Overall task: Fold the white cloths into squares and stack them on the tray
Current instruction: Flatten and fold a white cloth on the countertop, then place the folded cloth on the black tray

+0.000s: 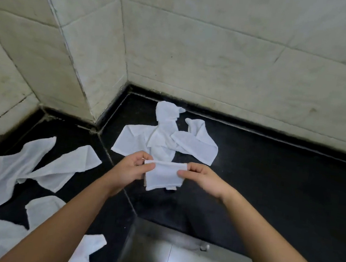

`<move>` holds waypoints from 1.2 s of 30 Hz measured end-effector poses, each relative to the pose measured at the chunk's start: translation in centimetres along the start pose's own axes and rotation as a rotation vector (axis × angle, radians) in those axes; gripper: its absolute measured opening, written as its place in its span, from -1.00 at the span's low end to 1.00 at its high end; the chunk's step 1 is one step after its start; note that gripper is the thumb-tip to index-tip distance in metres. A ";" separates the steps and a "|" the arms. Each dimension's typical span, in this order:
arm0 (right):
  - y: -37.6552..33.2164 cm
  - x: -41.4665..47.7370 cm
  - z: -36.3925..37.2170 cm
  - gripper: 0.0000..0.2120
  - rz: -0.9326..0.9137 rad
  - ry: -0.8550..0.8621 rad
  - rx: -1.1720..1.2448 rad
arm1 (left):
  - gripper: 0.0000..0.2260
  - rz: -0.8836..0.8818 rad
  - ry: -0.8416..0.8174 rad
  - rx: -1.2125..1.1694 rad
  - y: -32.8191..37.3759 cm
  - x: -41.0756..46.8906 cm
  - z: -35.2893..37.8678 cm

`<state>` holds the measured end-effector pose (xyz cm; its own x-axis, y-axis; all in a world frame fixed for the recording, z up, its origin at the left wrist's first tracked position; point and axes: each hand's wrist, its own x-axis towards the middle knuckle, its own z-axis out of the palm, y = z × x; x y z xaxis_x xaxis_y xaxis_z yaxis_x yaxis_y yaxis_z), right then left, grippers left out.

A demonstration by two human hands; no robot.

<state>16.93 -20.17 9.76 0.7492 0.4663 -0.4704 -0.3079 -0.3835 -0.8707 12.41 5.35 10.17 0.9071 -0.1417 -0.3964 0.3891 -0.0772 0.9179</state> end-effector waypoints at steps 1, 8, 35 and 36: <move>0.2 -1.6 -0.9 -0.72 -0.017 0.017 0.065 | -0.91 0.007 -0.019 -0.014 1.1 -0.2 1.7; 3.9 -14.4 -7.8 -0.72 -0.131 0.208 0.258 | -0.83 0.079 -0.110 0.082 5.9 -3.2 16.3; 36.3 -62.1 -39.5 -0.49 -0.129 0.858 0.708 | -0.48 0.128 -0.786 0.176 4.7 -1.5 83.1; 36.7 -62.8 -41.4 -0.48 -0.123 0.878 0.701 | -0.48 0.130 -0.802 0.170 5.2 -0.3 85.1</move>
<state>-17.11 -96.48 13.28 0.8649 -0.3574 -0.3525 -0.2574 0.2871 -0.9227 0.47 -78.97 13.81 0.5284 -0.8153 -0.2368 0.2008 -0.1510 0.9679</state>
